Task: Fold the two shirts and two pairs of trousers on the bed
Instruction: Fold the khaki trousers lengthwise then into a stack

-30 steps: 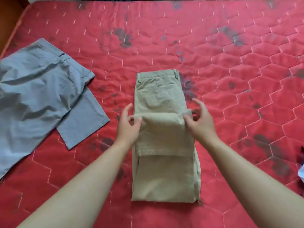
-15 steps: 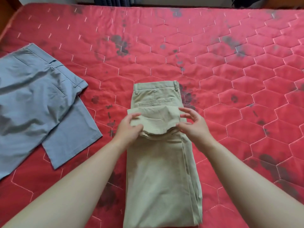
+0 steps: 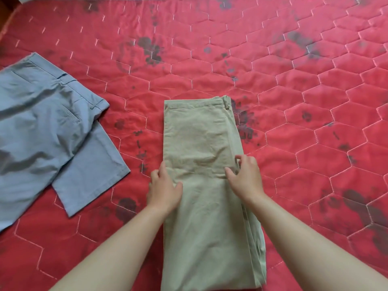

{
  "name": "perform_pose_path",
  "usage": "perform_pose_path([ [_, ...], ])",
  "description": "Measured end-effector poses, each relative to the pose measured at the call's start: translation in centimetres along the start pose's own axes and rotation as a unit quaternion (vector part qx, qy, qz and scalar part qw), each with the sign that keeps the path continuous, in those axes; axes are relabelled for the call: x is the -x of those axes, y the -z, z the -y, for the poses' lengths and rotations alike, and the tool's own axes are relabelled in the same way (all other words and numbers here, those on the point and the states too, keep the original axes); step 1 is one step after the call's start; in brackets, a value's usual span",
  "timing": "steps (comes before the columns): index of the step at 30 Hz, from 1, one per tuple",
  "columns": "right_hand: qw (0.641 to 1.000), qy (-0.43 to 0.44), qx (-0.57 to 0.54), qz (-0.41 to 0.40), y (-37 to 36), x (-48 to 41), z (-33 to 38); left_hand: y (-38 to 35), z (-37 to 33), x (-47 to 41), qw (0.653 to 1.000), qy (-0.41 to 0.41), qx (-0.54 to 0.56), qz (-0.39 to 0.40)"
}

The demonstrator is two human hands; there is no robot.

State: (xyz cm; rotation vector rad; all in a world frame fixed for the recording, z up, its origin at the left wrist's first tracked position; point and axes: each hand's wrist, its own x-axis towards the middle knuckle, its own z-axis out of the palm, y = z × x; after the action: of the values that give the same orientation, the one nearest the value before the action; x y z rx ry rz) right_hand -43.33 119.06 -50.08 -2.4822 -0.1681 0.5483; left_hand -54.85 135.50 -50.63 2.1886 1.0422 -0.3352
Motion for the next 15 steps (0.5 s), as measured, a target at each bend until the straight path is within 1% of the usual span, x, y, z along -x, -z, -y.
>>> perform_pose_path([
  [2, 1.0, 0.018, 0.019, -0.017, -0.7, 0.5, -0.1, -1.0, 0.9, 0.9, 1.0, -0.001, 0.013, -0.009],
  [6, 0.999, 0.035, 0.012, 0.005, -0.6, 0.2, 0.2, -1.0, 1.3, 1.1, 0.996, -0.058, -0.041, -0.06],
  [8, 0.999, 0.043, -0.003, 0.007, -0.2, 0.0, -0.1, -1.0, 1.4, 1.1, 0.994, -0.084, -0.043, -0.06],
  [9, 0.999, 0.043, -0.018, -0.008, 0.0, 0.0, -0.3, -1.0, 1.4, 1.1, 0.994, -0.09, -0.031, -0.056],
  [13, 0.994, 0.006, -0.064, -0.086, 0.1, 0.7, -1.3, -1.3, 2.0, 1.4, 0.995, -0.094, -0.012, -0.039],
  [15, 0.995, -0.026, -0.036, -0.084, -0.8, 2.4, -2.6, -1.9, 2.5, 2.3, 0.998, -0.062, -0.008, -0.028],
])
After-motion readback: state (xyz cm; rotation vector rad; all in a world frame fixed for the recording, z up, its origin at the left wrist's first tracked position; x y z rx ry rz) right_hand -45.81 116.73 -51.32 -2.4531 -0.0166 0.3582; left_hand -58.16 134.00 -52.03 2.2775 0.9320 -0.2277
